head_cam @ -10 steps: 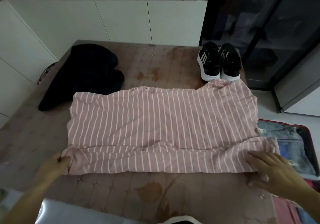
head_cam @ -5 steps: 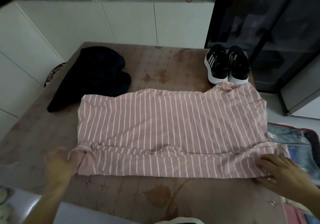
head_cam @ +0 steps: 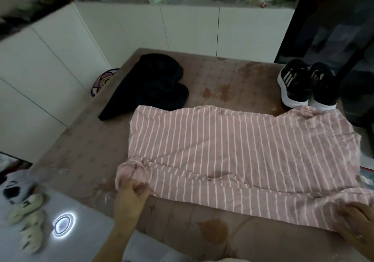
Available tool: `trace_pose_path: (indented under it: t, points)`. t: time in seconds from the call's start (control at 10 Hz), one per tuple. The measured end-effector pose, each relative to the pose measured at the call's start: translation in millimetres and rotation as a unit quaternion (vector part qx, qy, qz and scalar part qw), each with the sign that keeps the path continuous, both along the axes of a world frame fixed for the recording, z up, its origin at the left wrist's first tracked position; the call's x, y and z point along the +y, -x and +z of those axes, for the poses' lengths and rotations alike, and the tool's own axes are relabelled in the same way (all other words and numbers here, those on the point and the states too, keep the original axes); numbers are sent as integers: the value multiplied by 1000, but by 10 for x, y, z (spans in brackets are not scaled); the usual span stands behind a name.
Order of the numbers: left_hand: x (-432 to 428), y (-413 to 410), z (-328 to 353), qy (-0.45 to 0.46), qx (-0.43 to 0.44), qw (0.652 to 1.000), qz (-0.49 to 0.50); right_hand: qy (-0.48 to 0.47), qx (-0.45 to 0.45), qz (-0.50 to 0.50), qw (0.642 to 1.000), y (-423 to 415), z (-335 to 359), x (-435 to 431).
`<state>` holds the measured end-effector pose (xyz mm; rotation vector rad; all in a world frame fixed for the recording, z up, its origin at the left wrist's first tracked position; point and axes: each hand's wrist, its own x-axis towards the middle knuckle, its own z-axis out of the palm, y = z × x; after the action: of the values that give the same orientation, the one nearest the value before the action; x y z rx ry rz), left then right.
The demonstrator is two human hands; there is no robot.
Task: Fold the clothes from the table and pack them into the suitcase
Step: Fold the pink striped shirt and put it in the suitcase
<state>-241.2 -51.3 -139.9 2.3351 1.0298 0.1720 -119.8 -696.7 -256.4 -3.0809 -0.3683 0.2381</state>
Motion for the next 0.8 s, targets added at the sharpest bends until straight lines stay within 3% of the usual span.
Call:
trace_pose_path:
  t: [0.1, 0.2, 0.3, 0.4, 0.5, 0.6, 0.7, 0.8]
  points:
    - [29, -18, -100, -12, 22, 999, -43, 42, 94, 9, 995, -45, 13, 62]
    - [48, -44, -121, -35, 37, 997, -53, 7, -9, -15, 1000, 41, 975, 1113]
    - [73, -35, -67, -46, 25, 997, -50, -115, -78, 99, 985, 8, 1294, 2157]
    - [155, 17, -108, 13, -5, 1000, -24, -172, -103, 272, 941, -11, 1283, 3217]
    - [213, 63, -136, 113, -50, 992, -9, -184, -73, 388, 900, 27, 1296, 4293]
    - [218, 93, -147, 173, -86, 981, 13, -185, -12, 422, 887, 92, 1351, 5146]
    - [254, 88, -170, 322, -130, 934, 88, -129, 96, 405, 900, 138, 1243, 5488]
    - [283, 92, -106, 489, -250, 820, 160, -90, 89, 400, 908, 231, 1143, 5403]
